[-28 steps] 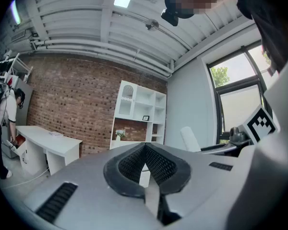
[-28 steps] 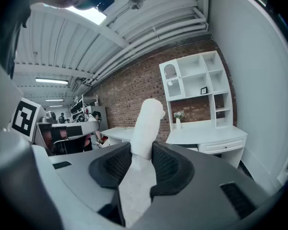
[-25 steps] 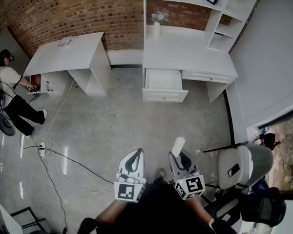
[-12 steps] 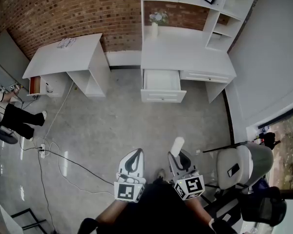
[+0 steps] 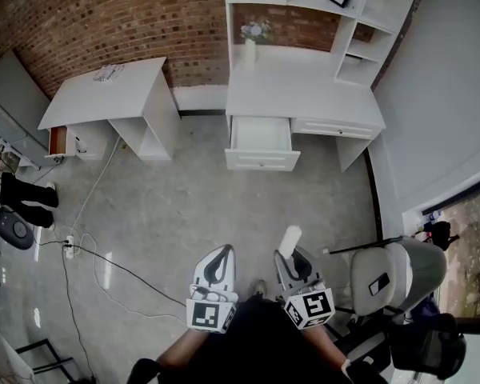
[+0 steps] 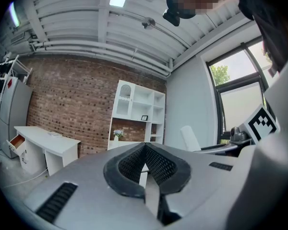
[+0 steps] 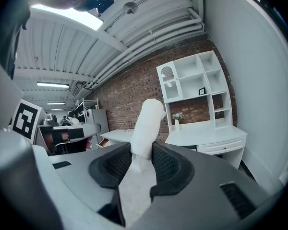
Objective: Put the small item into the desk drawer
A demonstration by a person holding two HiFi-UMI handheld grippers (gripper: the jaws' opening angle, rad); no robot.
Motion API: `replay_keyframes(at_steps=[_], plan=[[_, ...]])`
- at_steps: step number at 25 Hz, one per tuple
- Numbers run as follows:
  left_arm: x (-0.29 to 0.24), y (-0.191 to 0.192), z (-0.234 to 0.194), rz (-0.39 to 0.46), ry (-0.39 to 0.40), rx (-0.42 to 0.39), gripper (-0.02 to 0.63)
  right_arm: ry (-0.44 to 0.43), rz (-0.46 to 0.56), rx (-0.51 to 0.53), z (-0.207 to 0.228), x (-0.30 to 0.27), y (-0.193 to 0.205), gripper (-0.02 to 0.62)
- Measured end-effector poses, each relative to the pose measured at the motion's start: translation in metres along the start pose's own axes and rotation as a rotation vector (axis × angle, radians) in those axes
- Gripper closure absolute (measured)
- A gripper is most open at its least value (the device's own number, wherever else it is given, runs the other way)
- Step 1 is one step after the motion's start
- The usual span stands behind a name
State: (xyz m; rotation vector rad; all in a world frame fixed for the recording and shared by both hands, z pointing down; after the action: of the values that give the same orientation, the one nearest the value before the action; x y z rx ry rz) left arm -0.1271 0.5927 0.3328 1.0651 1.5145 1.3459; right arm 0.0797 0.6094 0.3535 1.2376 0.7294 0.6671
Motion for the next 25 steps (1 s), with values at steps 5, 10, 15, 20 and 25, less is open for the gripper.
replay_keyframes(at_steps=[5, 10, 15, 20, 25], plan=[[-0.005, 0.003, 0.028, -0.004, -0.008, -0.005, 0.583, -0.016, 0.000, 0.003, 0.022, 0.016, 0.004, 0.451], [-0.006, 0.009, 0.050, -0.018, -0.037, -0.013, 0.583, -0.046, 0.001, -0.003, 0.044, 0.027, 0.009, 0.451], [-0.016, 0.016, 0.054, -0.057, -0.044, -0.023, 0.583, -0.051, 0.001, -0.024, 0.061, 0.022, 0.011, 0.451], [-0.046, 0.019, 0.051, -0.070, -0.032, -0.002, 0.583, -0.035, -0.022, -0.040, 0.079, 0.004, 0.012, 0.451], [-0.096, 0.020, 0.033, -0.068, 0.012, 0.031, 0.583, -0.004, -0.045, -0.025, 0.099, -0.034, 0.001, 0.451]])
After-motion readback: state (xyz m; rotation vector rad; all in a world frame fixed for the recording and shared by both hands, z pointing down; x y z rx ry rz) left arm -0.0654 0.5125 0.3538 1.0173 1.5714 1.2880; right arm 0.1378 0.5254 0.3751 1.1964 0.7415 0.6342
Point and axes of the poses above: the fingertips, and each gripper's own axes: x backward along the fingers, z to its right, y out of its underside, the point moved 9 cm from there along x, backward along the fingers, and after that the axes turned 13 degrees about -y, right-handed, at the moved point
